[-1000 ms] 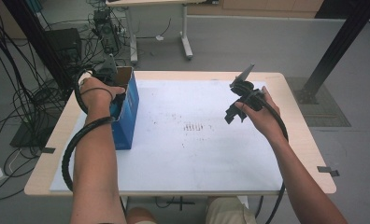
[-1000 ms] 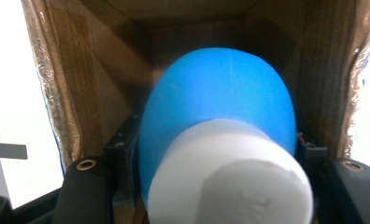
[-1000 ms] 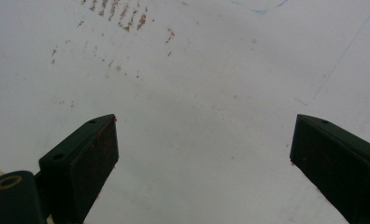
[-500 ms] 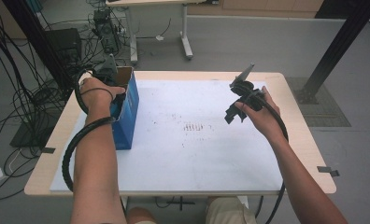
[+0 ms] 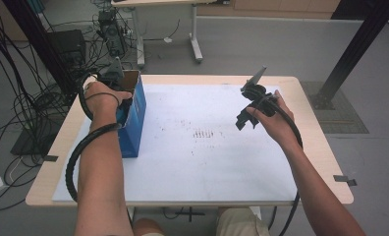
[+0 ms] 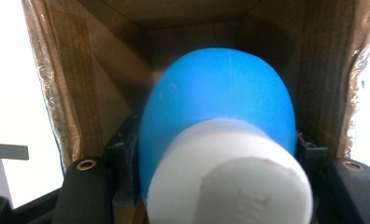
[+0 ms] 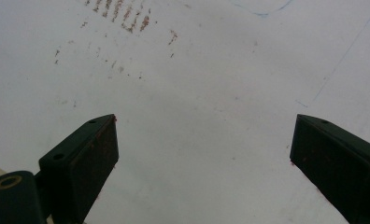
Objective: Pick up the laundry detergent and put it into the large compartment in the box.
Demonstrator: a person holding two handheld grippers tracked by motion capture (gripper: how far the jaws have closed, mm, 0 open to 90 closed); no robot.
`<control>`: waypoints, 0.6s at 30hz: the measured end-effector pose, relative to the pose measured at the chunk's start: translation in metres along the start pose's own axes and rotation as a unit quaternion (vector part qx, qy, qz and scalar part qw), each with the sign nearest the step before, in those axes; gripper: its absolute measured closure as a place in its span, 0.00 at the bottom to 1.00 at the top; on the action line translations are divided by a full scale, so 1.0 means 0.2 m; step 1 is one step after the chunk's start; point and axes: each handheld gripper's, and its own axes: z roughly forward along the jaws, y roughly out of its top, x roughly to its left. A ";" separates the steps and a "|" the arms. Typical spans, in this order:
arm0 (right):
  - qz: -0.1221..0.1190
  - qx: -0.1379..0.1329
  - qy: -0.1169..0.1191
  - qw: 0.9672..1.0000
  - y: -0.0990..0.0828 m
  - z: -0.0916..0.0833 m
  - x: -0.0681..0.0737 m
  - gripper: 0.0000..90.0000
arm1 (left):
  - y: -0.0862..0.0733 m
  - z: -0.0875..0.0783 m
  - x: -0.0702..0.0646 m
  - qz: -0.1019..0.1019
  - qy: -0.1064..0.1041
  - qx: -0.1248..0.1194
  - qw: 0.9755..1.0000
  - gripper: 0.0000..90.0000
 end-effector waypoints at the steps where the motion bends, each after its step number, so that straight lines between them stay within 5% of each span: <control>1: 0.000 0.000 0.001 1.000 0.00 0.00 0.00 0.09 | 0.00 0.00 0.00 0.000 0.000 0.000 1.000 0.41; 18: 0.001 0.000 0.001 1.000 -0.01 0.01 0.00 0.09 | 0.00 0.00 0.00 0.001 0.002 -0.002 1.000 0.41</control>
